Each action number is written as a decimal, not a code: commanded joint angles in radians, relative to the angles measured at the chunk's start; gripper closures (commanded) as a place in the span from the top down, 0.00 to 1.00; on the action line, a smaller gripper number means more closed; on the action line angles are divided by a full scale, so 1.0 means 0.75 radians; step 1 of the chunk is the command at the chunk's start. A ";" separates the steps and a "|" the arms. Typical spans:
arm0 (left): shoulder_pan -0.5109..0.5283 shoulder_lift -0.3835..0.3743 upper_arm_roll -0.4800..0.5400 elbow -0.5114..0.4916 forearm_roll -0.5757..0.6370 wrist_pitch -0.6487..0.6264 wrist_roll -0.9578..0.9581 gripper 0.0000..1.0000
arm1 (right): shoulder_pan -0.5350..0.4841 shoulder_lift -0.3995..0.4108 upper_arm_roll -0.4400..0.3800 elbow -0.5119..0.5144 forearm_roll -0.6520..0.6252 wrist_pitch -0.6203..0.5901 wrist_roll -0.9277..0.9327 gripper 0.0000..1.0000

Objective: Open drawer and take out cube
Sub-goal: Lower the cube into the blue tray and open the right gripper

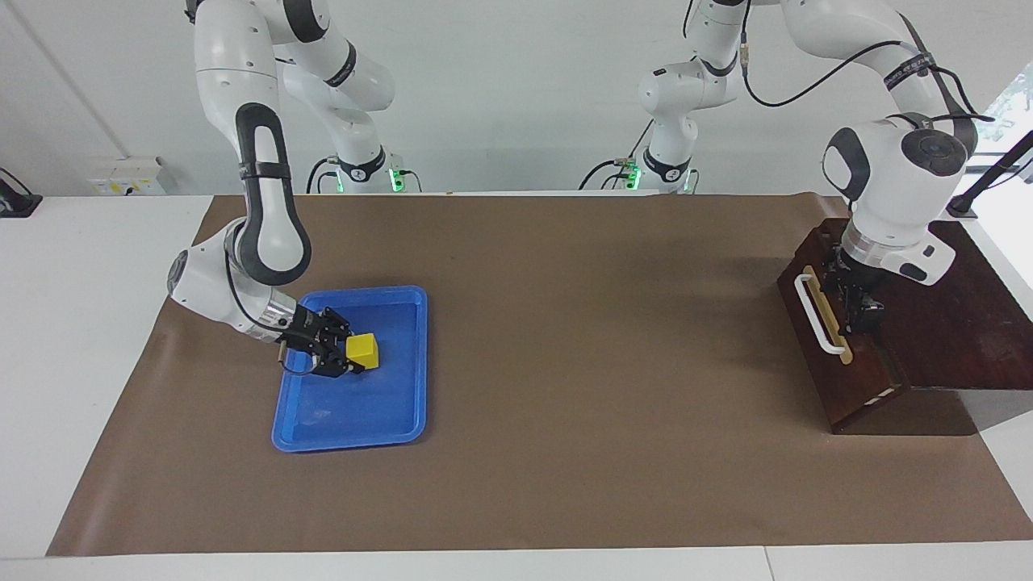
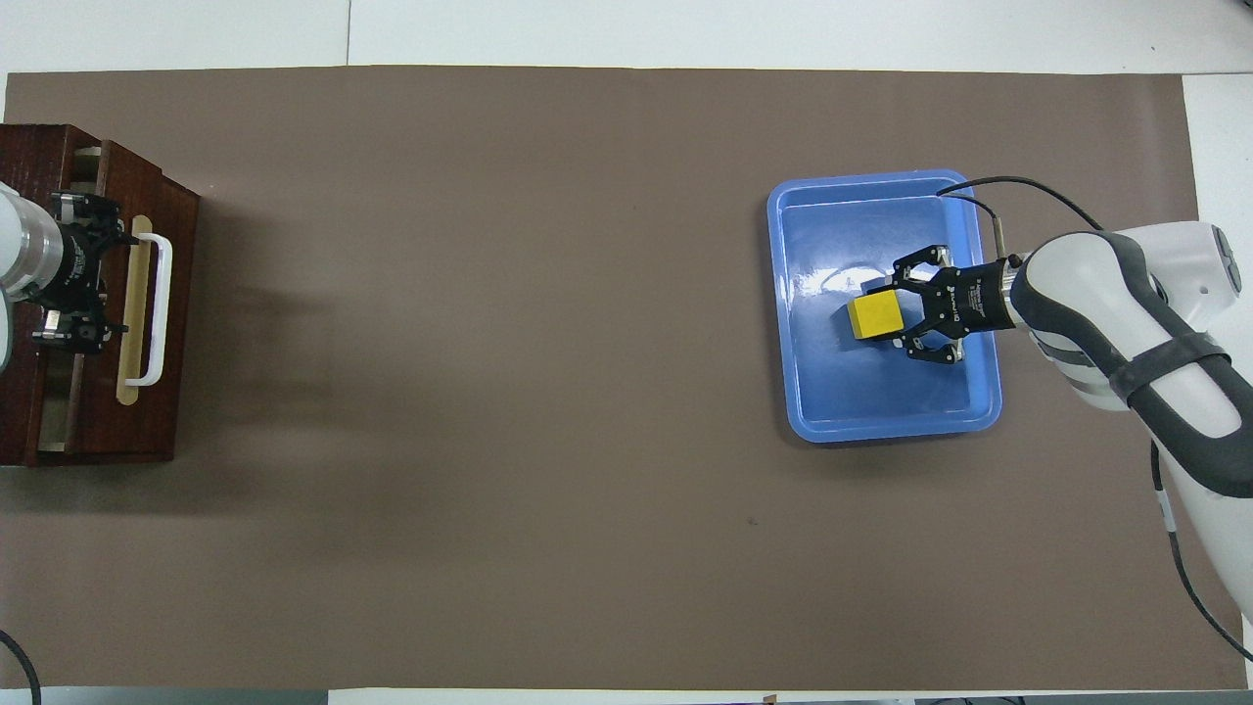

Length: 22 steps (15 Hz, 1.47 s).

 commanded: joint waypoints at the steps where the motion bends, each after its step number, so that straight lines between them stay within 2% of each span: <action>1: 0.042 0.022 -0.011 0.022 0.031 0.044 0.078 1.00 | -0.009 -0.023 0.009 -0.044 -0.016 0.024 -0.048 1.00; 6: 0.013 -0.015 -0.027 0.034 0.072 -0.025 0.158 1.00 | -0.005 -0.053 0.009 0.017 -0.018 -0.080 -0.025 1.00; 8: -0.029 -0.011 -0.052 0.134 0.002 -0.148 0.177 1.00 | -0.005 -0.090 0.011 0.043 -0.077 -0.139 0.005 1.00; 11: -0.077 -0.029 -0.056 0.304 -0.177 -0.428 0.405 1.00 | 0.005 -0.174 0.015 0.103 -0.139 -0.260 0.048 1.00; 14: -0.179 -0.094 -0.064 0.343 -0.194 -0.667 0.793 1.00 | 0.042 -0.264 0.015 0.162 -0.247 -0.356 0.052 1.00; 18: -0.208 -0.111 -0.062 0.363 -0.202 -0.813 1.239 1.00 | 0.048 -0.276 0.028 0.407 -0.419 -0.619 0.018 1.00; 20: -0.226 -0.111 -0.058 0.378 -0.204 -0.844 1.399 1.00 | 0.077 -0.297 0.026 0.489 -0.517 -0.708 -0.119 1.00; 22: -0.267 -0.154 -0.052 0.333 -0.204 -0.838 1.418 1.00 | 0.077 -0.360 0.026 0.496 -0.595 -0.724 -0.355 1.00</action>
